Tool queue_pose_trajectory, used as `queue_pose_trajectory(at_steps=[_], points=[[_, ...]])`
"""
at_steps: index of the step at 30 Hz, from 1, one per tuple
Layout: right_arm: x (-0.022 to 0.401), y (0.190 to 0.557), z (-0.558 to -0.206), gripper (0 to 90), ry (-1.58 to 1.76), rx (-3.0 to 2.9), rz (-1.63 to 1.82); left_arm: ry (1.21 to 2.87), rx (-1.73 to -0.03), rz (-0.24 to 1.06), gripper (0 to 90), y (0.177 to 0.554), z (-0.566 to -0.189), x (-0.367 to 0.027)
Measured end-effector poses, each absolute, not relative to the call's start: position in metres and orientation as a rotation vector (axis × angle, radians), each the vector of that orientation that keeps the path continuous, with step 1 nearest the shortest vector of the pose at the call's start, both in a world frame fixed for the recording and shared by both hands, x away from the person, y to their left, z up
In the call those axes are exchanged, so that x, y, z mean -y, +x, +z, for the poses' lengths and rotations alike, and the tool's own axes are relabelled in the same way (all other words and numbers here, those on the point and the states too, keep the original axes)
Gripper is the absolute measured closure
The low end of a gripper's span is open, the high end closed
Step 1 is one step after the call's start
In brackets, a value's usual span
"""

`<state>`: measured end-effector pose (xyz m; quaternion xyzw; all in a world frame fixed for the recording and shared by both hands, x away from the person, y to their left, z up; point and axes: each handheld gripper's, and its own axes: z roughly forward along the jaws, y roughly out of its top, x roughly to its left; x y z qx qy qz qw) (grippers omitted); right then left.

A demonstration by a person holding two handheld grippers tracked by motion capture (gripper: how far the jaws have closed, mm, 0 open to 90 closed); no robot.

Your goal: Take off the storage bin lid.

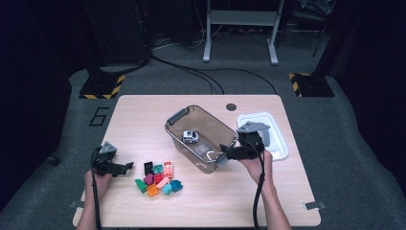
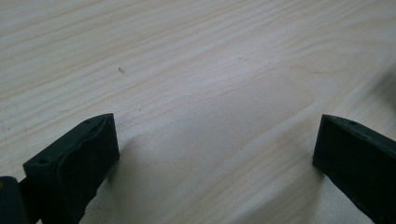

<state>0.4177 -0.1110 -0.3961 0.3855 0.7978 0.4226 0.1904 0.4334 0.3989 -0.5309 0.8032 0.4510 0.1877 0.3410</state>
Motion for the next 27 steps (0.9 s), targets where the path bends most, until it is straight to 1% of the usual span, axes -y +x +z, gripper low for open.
queue_pose_trajectory(at_steps=[6, 13, 22, 27], points=[[0.133, 0.410, -0.399, 9.9, 1.113, -2.210, 1.179, 2.088, -1.174, 0.487, 0.0, 0.433, -0.531, -0.399], [0.161, 0.397, -0.410, 6.7, 1.174, -2.151, 1.185, 2.090, -1.173, 0.489, 0.0, 0.433, -0.531, -0.399], [0.183, 0.383, -0.449, 5.1, 1.274, -2.139, 1.133, 2.093, -1.173, 0.491, 0.0, 0.434, -0.531, -0.399], [0.187, 0.377, -0.472, 4.7, 1.316, -2.142, 1.097, 2.093, -1.181, 0.489, 0.0, 0.433, -0.530, -0.398]])
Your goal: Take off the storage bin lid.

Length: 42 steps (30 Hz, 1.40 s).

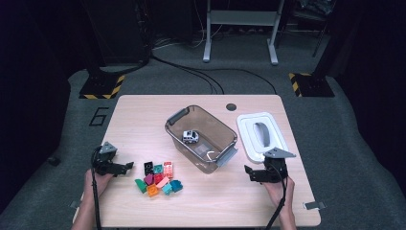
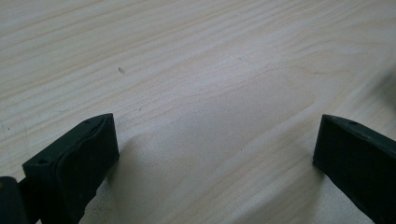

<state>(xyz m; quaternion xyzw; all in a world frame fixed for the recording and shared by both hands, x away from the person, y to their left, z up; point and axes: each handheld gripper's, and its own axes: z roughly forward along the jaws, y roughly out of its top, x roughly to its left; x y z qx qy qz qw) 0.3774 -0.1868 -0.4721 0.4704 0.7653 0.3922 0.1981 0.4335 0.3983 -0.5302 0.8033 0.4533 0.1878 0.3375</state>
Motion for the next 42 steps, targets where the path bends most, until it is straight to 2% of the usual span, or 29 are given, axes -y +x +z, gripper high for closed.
queue_pose_trajectory(at_steps=[8, 17, 31, 42], points=[[0.184, 0.374, -0.506, 4.3, 1.339, -2.149, 1.041, 2.068, -1.203, 0.505, 0.0, 0.431, -0.531, -0.394], [0.180, 0.374, -0.525, 4.0, 1.340, -2.167, 0.985, 2.019, -1.216, 0.433, 0.4, 0.424, -0.525, -0.395], [0.176, 0.374, -0.529, 4.5, 1.337, -2.185, 0.942, 2.028, -1.127, 0.402, 1.0, 0.407, -0.499, -0.371], [0.177, 0.375, -0.529, 4.7, 1.323, -2.192, 0.939, 2.056, -1.134, 0.341, 1.2, 0.408, -0.494, -0.338]])
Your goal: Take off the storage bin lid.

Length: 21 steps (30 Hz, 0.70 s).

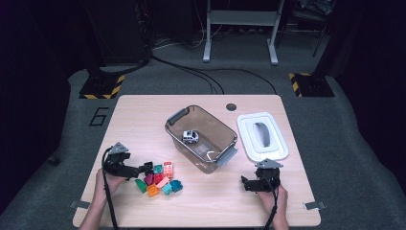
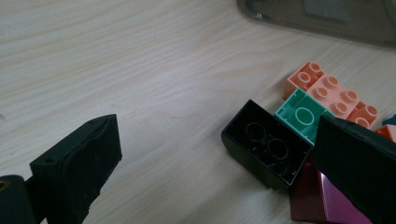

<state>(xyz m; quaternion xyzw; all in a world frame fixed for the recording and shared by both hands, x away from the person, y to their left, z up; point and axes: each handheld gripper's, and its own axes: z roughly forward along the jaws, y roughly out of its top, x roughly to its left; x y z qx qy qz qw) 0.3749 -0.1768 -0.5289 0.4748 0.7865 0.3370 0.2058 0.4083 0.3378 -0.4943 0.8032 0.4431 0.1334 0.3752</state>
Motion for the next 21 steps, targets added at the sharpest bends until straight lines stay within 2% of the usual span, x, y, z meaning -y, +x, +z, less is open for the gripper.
queue_pose_trajectory(at_steps=[9, 21], points=[[0.177, 0.374, -0.529, 4.9, 1.329, -2.193, 0.938, 2.186, -1.133, 0.364, 5.3, 0.415, -0.504, -0.328], [0.176, 0.374, -0.529, 5.2, 1.345, -2.180, 0.944, 2.172, -1.231, 0.389, 8.2, 0.425, -0.503, -0.351]])
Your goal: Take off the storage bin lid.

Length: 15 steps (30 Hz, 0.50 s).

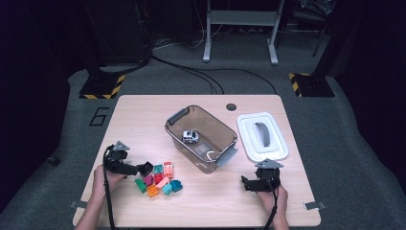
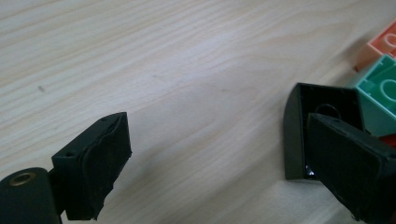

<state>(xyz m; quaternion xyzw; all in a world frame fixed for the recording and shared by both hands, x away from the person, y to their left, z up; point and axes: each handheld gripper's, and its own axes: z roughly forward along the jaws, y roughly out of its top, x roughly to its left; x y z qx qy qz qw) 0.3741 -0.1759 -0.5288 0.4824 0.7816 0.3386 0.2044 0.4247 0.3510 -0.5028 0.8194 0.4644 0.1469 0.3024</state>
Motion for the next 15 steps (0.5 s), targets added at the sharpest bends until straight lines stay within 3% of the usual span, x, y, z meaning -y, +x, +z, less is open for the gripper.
queue_pose_trajectory(at_steps=[3, 15], points=[[0.176, 0.374, -0.529, 5.4, 1.346, -2.179, 0.946, 2.158, -1.206, 0.409, 9.0, 0.424, -0.497, -0.349], [0.177, 0.374, -0.529, 5.9, 1.345, -2.178, 0.947, 2.230, -1.144, 0.278, 10.5, 0.429, -0.492, -0.315]])
